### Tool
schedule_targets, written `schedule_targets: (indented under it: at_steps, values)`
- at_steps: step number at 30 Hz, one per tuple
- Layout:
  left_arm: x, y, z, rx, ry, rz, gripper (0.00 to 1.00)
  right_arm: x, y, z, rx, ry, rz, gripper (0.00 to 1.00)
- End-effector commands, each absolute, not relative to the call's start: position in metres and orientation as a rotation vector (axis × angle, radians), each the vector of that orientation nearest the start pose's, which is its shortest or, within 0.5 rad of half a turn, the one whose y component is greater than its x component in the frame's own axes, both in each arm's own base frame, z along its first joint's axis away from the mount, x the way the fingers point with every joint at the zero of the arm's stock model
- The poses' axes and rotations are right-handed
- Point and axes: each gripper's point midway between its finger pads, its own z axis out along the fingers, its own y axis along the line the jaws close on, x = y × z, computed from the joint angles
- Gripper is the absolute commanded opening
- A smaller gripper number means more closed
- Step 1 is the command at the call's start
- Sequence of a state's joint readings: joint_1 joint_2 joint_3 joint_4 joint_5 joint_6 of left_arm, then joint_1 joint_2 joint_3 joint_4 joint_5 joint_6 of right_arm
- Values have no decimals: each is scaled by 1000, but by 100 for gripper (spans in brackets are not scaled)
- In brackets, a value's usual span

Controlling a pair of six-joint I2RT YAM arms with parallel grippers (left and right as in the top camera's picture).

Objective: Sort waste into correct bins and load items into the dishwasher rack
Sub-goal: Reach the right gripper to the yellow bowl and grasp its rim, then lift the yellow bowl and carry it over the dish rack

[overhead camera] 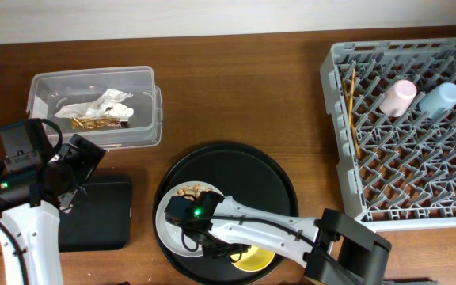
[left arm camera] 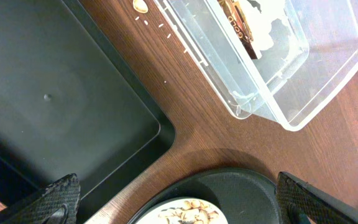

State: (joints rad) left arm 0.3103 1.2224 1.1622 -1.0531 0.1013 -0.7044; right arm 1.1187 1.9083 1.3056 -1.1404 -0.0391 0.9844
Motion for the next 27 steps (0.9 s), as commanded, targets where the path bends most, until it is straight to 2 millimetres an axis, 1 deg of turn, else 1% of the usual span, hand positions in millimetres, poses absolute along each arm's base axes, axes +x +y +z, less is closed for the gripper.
schedule_targets:
  at_steps: [1,2,6,8,9,14,16,19,20,22,24,25,26,27]
  values:
    - [278,71,188,-1303,2365,-270,99,127,273,40,-214,3240,-176,16]
    - [278,71,188,-1303,2365,-269,99,127,272,40,-217,3241,-175,14]
    - [278,71,188,-1303,2365,-269,99,126,272,41,-246,3244,-176,13]
    - [278,71,188,-1303,2365,-269,99,126,269,44,-245,3247,-181,9]
    - [278,71,188,-1303,2365,-269,99,128,267,48,-243,3246,-173,4]
    - [278,71,188,-1303,2365,-269,99,142,263,64,-240,3231,-79,4]
    - [278,71,188,-1303,2365,-269,99,151,259,76,-233,3214,-21,4]
    - [278,71,187,-1303,2366,-269,99,165,249,97,-246,3174,70,4]
    - [278,71,188,-1303,2365,-269,99,174,242,111,-243,3146,132,4]
    - [278,71,188,-1303,2365,-269,99,189,229,131,-233,3098,219,4]
    - [278,71,188,-1303,2365,-269,99,212,204,157,-174,3016,325,4]
    - [278,71,188,-1303,2365,-269,99,224,189,172,-125,2968,382,4]
    - [278,71,188,-1303,2365,-269,99,235,174,187,-96,2914,460,4]
    - [278,71,188,-1303,2365,-269,99,244,162,203,-104,2849,556,4]
